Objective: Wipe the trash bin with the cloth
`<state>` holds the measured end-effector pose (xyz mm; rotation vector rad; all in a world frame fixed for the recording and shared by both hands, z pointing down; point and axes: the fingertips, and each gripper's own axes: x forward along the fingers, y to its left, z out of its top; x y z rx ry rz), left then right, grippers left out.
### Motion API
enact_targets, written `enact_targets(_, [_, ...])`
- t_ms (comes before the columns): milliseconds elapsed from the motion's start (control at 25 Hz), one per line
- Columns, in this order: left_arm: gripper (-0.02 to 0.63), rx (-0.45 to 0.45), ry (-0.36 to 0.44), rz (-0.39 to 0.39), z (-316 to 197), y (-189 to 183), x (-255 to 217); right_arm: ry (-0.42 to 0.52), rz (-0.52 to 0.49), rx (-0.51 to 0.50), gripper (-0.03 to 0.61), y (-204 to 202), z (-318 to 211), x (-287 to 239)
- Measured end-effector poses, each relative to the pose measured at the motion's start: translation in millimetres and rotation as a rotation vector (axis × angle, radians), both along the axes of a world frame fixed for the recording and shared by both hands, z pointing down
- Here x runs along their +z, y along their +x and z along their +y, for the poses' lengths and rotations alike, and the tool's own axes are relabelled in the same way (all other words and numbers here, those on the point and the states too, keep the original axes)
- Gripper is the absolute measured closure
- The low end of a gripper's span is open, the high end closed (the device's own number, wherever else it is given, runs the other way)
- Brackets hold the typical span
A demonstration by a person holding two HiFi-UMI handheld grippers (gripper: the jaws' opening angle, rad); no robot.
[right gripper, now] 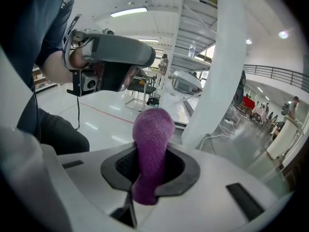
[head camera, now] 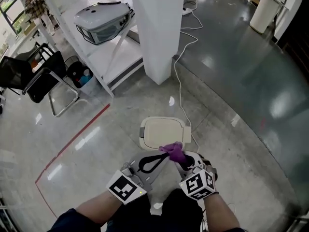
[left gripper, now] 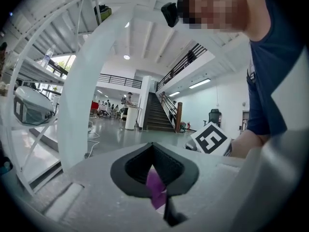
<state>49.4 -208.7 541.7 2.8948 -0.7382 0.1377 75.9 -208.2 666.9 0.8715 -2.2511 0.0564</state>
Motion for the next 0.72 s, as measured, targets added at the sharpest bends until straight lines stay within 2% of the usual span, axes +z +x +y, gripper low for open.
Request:
enact_targets(160, [0.611, 0.031, -0.006, 0.001, 25.6, 3.2, -84.4, -0.032, -0.005, 0.033, 0.499, 14.2, 26.1, -76.5])
enact_targets(320, [0.611, 0.011, -0.028, -0.017, 48.0, -9.8, -155.1, -0.051, -0.009, 0.047, 0.499, 18.8, 44.9, -149.3])
enact_targets(480, [0.611, 0.001, -0.015, -0.05, 71.2, -18.0, -221.9, -0.058, -0.019, 0.018, 0.499, 11.9, 71.2, -217.4])
enact_targets(720, [0.611, -0.011, 0.036, -0.055, 103.4, -32.0, -321.5, -0.061, -0.056, 0.006, 0.499, -0.3, 99.8, -313.0])
